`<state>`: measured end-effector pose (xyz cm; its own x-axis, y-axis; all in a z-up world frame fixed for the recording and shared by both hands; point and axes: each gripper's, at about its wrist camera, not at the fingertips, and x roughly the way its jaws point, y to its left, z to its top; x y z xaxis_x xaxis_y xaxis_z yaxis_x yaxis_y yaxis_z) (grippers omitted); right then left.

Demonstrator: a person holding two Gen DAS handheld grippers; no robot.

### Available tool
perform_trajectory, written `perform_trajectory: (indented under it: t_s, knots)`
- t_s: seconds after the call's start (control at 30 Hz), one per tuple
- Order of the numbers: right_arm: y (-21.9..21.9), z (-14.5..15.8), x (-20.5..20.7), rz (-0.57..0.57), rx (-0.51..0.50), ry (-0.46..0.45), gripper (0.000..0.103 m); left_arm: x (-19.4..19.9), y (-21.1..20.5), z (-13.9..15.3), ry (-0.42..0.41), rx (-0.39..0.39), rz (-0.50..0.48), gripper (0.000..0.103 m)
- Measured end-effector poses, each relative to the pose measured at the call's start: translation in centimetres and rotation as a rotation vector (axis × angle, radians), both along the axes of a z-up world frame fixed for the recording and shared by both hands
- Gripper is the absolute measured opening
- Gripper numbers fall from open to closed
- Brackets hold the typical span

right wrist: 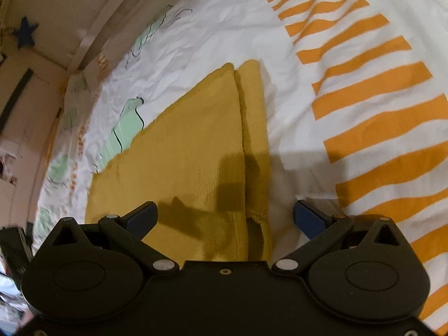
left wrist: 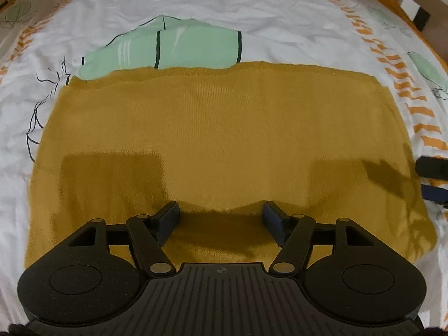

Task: Fold small clothes

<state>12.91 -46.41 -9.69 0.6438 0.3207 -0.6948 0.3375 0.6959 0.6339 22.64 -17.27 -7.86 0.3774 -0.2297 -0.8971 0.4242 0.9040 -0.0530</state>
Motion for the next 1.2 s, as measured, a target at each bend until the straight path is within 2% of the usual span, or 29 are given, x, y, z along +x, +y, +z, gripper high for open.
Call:
perform_trajectory:
  t_s: [0.2,0.33,0.53,0.63,0.77,0.9,1.07,1.2]
  knots:
    - [-0.7,-0.3,-0.1,-0.011,0.036,-0.041,0.103,0.3,-0.1,0.0,0.015,-0.006,0.017,0.067]
    - [-1.6,-1.2,0.0,-0.047,0.108,-0.117,0.103,0.1,-0.1,-0.2,0.014,0.0,0.013,0.068]
    - [-2.0,-1.7,1.4,-0.044,0.179,-0.15,0.103,0.4,0.0,0.3,0.03,-0.007,0.017,0.067]
    - [-1.9,-1.7,1.7,-0.031,0.174,-0.151,0.103,1.5,0.1,1.4,0.028,-0.032,0.034,0.066]
    - [-1.8,-1.6,1.8,-0.009,0.161,-0.151,0.103,4.4,-0.1,2.4,-0.004,-0.053,0.103,0.066]
    - [-2.0,-1.7,1.7,-0.006,0.177,-0.156,0.103,6.6,-1.0,1.5,0.042,-0.091,0.127,0.066]
    - [-2.4,-1.9,1.7,0.009,0.188,-0.163,0.103,6.7,-3.3,0.2,-0.018,-0.018,0.071,0.069]
    - [-2.5,-1.9,1.8,0.019,0.19,-0.164,0.103,6.9,-3.2,0.1,-0.019,-0.026,0.089,0.071]
